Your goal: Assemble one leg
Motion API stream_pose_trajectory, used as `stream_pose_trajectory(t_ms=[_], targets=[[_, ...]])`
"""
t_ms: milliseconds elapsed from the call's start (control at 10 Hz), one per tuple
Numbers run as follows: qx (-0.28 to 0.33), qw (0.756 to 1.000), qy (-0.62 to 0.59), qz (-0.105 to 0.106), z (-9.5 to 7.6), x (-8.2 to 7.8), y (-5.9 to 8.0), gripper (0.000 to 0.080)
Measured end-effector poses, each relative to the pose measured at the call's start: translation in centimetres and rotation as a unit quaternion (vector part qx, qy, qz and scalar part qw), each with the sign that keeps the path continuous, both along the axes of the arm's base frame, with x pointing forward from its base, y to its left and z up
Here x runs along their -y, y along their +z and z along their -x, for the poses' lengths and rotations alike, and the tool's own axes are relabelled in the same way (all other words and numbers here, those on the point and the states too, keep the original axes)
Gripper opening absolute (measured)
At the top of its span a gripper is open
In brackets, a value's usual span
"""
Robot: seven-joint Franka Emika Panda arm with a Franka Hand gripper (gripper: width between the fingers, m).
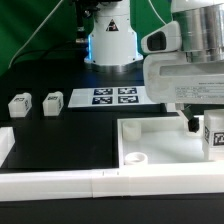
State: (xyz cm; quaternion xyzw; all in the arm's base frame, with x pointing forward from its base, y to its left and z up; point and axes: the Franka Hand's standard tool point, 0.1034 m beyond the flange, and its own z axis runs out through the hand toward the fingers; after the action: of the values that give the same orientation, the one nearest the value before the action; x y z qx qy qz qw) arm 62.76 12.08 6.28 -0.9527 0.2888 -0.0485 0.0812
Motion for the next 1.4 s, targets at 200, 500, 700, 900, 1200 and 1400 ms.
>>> stream_pose_trajectory(t_ms=[200,500,700,900,1200,1400], targets=[[0.025,0.983,0.174,0.055,-0.4,-0.6,0.4,0.0649],[0.045,0.971,0.222,0.069,-0.8,-0.5,0.5,0.054],[0.039,0.987,0.144,0.059,-0.9,0.0,0.5,0.0405],[0.033,0.995,0.078,0.055,-1.0,0.8,0.4,0.031],[0.025,0.998,0.014,0.05,-0.9,1.3,0.4,0.031],[0.023,0.998,0.001,0.053,-0.9,1.8,0.4,0.0313]])
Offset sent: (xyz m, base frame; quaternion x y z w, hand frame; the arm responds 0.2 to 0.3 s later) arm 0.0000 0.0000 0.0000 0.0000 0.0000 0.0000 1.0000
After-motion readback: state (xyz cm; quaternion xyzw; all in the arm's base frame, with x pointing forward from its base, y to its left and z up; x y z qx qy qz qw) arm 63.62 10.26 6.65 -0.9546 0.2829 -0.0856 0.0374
